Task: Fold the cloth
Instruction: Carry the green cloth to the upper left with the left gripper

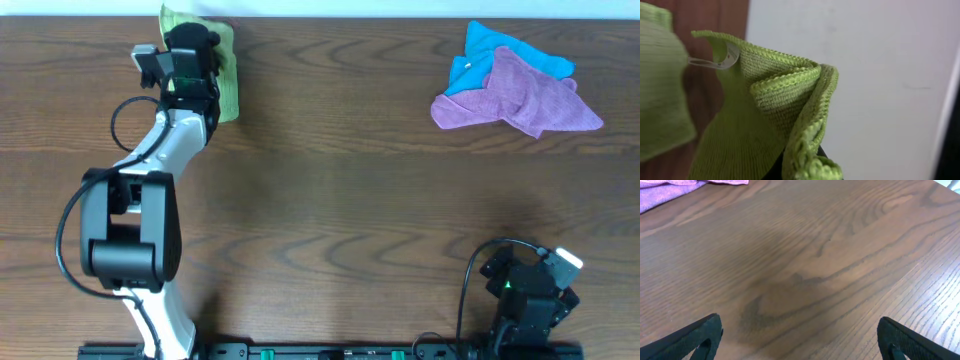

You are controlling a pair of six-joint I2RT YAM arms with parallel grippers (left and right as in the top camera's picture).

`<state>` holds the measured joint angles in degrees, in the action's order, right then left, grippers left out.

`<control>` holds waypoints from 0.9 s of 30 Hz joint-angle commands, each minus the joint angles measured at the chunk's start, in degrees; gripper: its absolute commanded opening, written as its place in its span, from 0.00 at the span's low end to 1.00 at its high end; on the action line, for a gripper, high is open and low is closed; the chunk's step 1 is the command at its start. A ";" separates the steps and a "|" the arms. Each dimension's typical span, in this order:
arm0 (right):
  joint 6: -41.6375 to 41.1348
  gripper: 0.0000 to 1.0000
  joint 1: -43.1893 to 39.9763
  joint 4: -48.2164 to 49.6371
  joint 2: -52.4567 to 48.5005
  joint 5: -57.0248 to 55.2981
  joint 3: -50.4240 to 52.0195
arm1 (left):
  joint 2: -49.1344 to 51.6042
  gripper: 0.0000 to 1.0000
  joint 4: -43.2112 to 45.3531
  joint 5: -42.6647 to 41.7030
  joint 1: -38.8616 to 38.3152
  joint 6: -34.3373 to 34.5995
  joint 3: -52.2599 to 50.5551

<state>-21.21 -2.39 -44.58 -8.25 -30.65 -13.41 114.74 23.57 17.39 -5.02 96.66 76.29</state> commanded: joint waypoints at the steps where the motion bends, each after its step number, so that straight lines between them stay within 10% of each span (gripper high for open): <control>1: 0.68 0.99 0.22 -0.04 -0.04 -0.59 0.07 | 1.22 0.08 -1.16 -0.94 0.31 -1.79 1.07; 21: 0.68 0.99 0.22 -0.04 -0.04 -0.59 0.07 | -3.82 0.24 -22.18 -2.49 1.90 -1.77 1.05; 24: 0.68 0.99 0.22 -0.04 -0.04 -0.59 0.07 | -3.82 0.48 -23.85 -2.67 1.90 -1.79 1.05; 26: 0.68 0.99 0.22 -0.04 -0.04 -0.59 0.07 | -3.82 0.95 -24.28 -2.67 1.90 -1.79 1.03; 27: 0.68 0.99 0.22 -0.04 -0.04 -0.59 0.07 | -3.82 0.95 -24.61 -2.71 1.90 -1.79 1.03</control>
<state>-21.21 -2.39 -44.58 -8.25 -30.65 -13.41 111.85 -0.27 14.92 -3.27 95.53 76.53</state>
